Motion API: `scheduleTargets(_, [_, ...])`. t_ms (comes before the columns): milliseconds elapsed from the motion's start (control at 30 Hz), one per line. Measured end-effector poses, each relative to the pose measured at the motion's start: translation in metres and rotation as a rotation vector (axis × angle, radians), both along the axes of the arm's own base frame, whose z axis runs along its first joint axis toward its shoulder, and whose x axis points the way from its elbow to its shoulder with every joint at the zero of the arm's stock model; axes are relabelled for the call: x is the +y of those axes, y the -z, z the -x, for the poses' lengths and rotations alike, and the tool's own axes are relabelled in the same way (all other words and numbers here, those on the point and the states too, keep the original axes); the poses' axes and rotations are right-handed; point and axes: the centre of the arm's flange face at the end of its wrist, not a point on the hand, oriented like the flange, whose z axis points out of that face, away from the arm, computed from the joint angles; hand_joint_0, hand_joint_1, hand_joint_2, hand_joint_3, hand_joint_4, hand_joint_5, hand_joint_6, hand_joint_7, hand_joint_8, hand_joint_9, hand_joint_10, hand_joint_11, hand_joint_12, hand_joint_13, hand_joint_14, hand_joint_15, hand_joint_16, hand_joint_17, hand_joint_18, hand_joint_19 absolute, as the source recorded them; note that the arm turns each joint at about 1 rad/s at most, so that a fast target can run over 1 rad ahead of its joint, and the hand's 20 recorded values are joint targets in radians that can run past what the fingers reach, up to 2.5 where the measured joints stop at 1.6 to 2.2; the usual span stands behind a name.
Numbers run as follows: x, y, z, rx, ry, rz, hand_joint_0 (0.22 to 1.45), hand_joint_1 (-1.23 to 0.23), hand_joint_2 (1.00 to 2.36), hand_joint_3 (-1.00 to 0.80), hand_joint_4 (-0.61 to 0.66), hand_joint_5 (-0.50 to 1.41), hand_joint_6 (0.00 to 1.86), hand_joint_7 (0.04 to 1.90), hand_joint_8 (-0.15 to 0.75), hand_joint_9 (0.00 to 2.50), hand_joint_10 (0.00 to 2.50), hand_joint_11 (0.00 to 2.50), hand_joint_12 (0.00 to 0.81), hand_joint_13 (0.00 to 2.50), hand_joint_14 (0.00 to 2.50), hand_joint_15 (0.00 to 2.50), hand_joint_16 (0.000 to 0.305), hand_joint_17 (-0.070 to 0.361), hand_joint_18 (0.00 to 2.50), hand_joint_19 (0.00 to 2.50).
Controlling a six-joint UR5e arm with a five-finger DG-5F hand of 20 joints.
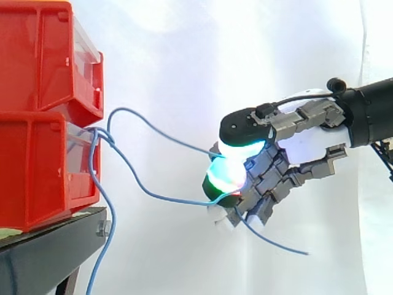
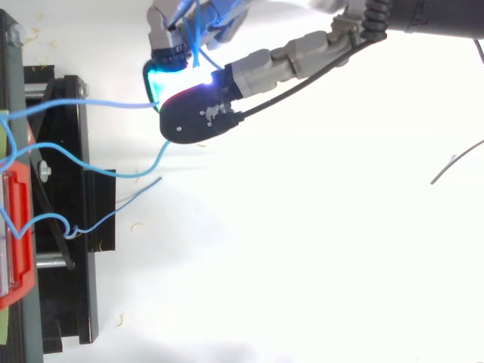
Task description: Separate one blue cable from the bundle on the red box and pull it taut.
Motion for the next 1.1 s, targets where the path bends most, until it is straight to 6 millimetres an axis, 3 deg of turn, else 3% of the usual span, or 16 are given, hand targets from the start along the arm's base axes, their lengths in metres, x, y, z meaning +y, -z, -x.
scheduleTargets(233, [0.001, 0.001, 0.0, -0.002, 0.005, -0.018, 0.73, -0.97, 1.0, -0.13, -0.33, -0.06, 0.93, 0.97, 0.014, 0.06, 0.0, 0.0, 0.302, 0.05, 0.0, 0.0, 0.047, 0.106, 0.0, 0.13])
scheduleTargets(667, [0.002, 0.003, 0.0, -0.002, 0.004, -0.017, 0.71, -0.99, 1.0, -0.15, -0.37, -0.07, 0.92, 1.0, -0.01, 0.0, 0.0, 0.0, 0.277, 0.0, 0.0, 0.0, 0.044, 0.099, 0.0, 0.11])
scheduleTargets(933, [0.002, 0.04, 0.006, 0.016, 0.002, -0.021, 0.71, -0.96, 1.0, -0.2, -0.43, -0.08, 0.93, 0.97, -0.054, 0.0, 0.0, 0.0, 0.314, 0.0, 0.0, 0.0, 0.076, 0.17, 0.0, 0.0])
scheduleTargets(1100, [-0.002, 0.054, 0.009, 0.006, 0.002, -0.024, 0.71, -0.96, 1.01, -0.21, -0.44, -0.09, 0.93, 0.96, -0.064, 0.0, 0.0, 0.0, 0.431, 0.06, 0.0, 0.0, 0.082, 0.185, 0.0, 0.0])
